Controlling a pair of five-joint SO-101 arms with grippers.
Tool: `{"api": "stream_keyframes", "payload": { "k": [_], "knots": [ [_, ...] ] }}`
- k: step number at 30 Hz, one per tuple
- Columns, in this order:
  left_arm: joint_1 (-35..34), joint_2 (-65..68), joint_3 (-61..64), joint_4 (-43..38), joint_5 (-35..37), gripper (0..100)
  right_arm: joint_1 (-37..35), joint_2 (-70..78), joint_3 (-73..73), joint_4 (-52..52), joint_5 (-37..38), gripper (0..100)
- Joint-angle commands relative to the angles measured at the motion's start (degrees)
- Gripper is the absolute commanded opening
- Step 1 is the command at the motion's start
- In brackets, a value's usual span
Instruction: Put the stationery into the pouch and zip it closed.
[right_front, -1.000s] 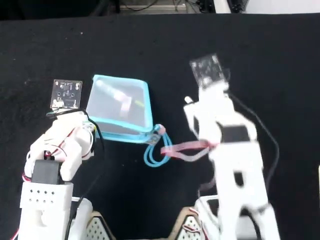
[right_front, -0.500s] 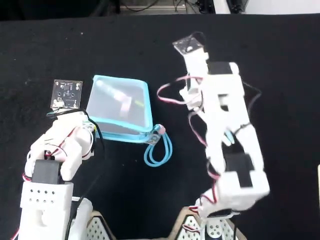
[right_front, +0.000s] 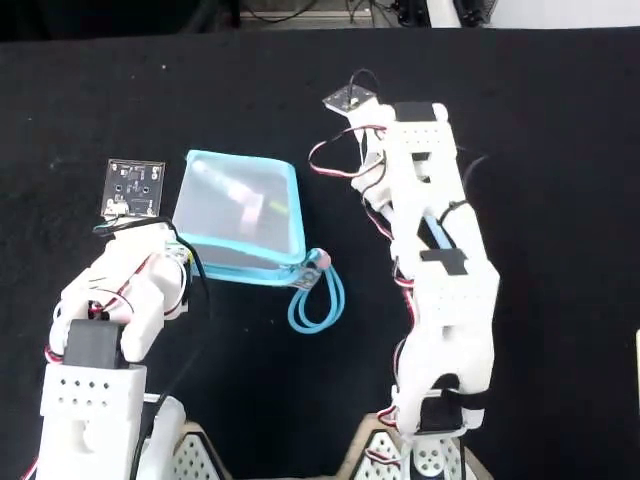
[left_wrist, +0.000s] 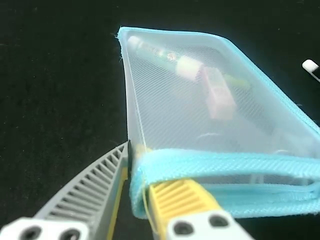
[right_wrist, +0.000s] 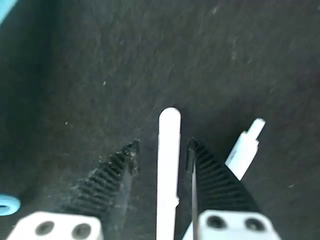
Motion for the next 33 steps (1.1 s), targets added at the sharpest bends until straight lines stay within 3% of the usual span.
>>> {"api": "stream_keyframes", "payload": {
  "k": [1, 13, 15, 17, 23, 33],
  "knots": [
    [-0.7, -0.5, -0.9, -1.1, 0.0, 3, 0.7, 1.6, -8.0, 3.2, 1.1, 14.4],
    [-0.7, -0.5, -1.1, -1.0, 0.0, 3, 0.7, 15.4, -23.8, 7.2, 0.8, 14.3],
    [-0.7, -0.5, -1.1, -1.0, 0.0, 3, 0.8, 16.3, -26.8, 9.0, 0.7, 10.7],
    [-0.7, -0.5, -1.1, -1.0, 0.0, 3, 0.7, 16.9, -29.7, 10.5, 0.7, 1.1],
    [-0.8, -0.5, -1.1, -1.0, 0.0, 3, 0.6, 18.2, -35.2, 16.5, 0.4, 1.0],
    [-0.8, -0.5, -1.1, -1.0, 0.0, 3, 2.4, 7.1, -33.0, 17.5, -14.5, 1.0]
  ]
}}
